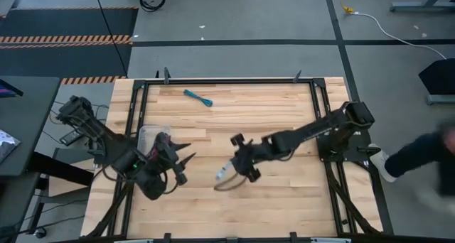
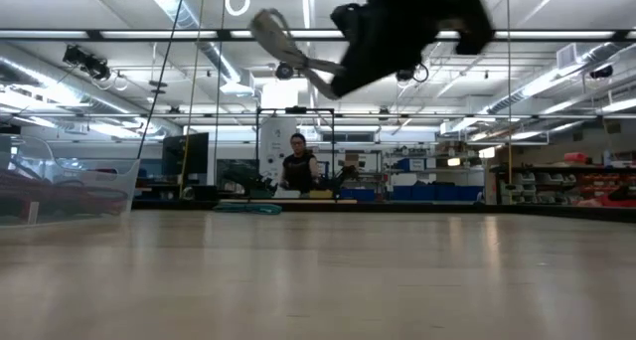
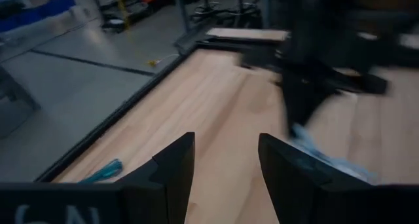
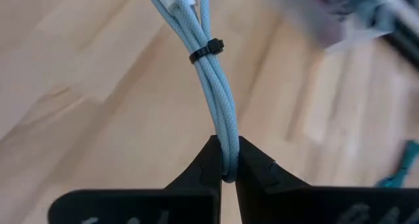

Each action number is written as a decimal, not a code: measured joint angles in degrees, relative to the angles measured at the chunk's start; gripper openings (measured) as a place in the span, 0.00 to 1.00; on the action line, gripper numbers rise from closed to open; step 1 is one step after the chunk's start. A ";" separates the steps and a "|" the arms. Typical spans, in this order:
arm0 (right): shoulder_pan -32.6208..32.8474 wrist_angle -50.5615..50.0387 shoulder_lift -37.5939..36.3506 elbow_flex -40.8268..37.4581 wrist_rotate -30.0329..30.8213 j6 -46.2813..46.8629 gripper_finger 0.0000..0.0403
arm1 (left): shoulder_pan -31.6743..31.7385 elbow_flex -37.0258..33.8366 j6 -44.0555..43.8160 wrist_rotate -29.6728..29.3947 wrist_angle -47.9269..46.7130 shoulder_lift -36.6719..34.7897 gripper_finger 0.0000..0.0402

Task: Pick and place USB-C Cables
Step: Put the light blue charger cable into the transparent bin, then put the blue black charger cable into the transparent bin

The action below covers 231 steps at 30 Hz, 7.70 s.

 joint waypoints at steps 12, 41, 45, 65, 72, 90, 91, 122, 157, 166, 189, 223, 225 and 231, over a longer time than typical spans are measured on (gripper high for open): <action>-3.15 21.25 0.02 1.09 -4.08 -3.77 0.05 | 0.35 -0.07 3.98 -0.37 -1.24 5.95 0.44; -5.87 29.22 0.00 1.02 -6.58 -7.02 0.06 | 2.39 -0.10 32.70 -2.80 23.13 11.02 0.44; -5.97 27.99 -0.04 1.05 -6.54 -5.53 0.07 | 3.42 -0.07 35.82 -3.62 27.10 11.12 0.38; -6.35 25.91 -0.07 1.13 -6.37 -6.06 0.14 | 3.22 -0.07 36.49 -6.77 27.23 11.12 0.11; -6.48 22.55 -0.07 1.07 -4.53 -6.80 0.41 | 3.02 -0.07 36.37 -9.22 25.76 11.12 0.11; -8.09 5.45 -0.02 -9.26 -1.95 17.25 0.66 | 4.47 -0.07 -55.27 20.26 -46.84 3.88 0.11; -8.09 6.98 -0.04 -10.36 -1.96 18.03 0.66 | 5.41 -0.07 -59.95 24.09 -51.13 3.88 0.11; -6.39 17.03 -0.04 -16.79 -6.06 20.93 0.65 | 15.72 -7.96 -40.46 42.77 -40.97 2.13 0.43; -23.44 19.81 0.72 -4.26 -7.90 23.69 0.58 | 8.86 -8.61 -12.04 -6.81 -1.67 2.29 0.39; -26.90 2.77 15.43 19.08 -8.08 18.97 0.58 | 7.87 -8.59 -1.43 -7.41 7.46 1.13 0.32; -31.35 -10.24 40.07 47.03 -2.76 14.64 0.58 | 0.48 -8.50 0.05 -6.47 9.60 -1.10 0.31; -33.60 -23.59 35.50 46.90 -0.16 4.35 0.58 | 15.89 -7.45 6.80 -0.19 2.33 -1.10 0.31; -33.70 -26.14 33.74 46.90 -2.30 4.59 0.58 | 21.17 -7.48 10.24 4.04 0.28 -1.08 0.30; -33.60 -41.77 27.92 46.06 -11.47 0.37 0.58 | 38.76 -7.48 25.99 19.36 2.05 -1.08 0.27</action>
